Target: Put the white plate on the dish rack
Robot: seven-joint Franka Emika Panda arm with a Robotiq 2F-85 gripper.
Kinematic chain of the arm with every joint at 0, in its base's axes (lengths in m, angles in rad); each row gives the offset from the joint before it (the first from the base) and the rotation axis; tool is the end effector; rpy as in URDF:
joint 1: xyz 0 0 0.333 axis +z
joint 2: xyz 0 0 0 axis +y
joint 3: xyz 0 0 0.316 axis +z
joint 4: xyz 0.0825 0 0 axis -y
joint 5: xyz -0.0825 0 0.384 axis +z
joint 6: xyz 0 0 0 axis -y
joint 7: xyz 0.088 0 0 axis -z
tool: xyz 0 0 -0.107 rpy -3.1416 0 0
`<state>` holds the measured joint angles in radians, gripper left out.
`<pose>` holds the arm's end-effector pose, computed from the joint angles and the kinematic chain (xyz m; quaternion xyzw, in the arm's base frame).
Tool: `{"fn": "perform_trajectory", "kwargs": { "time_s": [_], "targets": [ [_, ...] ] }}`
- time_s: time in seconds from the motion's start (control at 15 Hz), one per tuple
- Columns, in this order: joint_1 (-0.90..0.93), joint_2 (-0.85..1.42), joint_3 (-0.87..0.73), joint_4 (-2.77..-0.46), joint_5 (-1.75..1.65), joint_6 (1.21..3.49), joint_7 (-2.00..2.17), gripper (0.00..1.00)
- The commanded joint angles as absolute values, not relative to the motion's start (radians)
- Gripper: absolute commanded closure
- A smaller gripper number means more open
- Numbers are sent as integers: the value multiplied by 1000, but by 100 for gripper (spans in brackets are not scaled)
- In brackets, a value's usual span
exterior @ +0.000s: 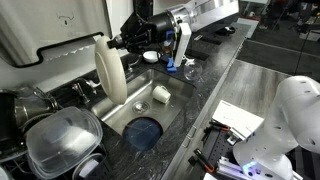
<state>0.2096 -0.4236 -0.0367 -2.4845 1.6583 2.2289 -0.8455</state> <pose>0.4316 0.1057 0.4861 -0.7791 0.0230 -0.2556 0.5719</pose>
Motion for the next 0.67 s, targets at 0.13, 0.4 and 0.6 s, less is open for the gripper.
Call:
{"fn": "perform_trajectory", "kwargs": {
  "time_s": [0.13,0.4,0.6],
  "targets": [
    [137,-347,1,-2406,1747,1939,-1031,99],
    [124,-279,24,-2339,1743,1785,-1084,99],
    [125,-208,46,-2272,1754,1722,-1110,99]
  ]
}}
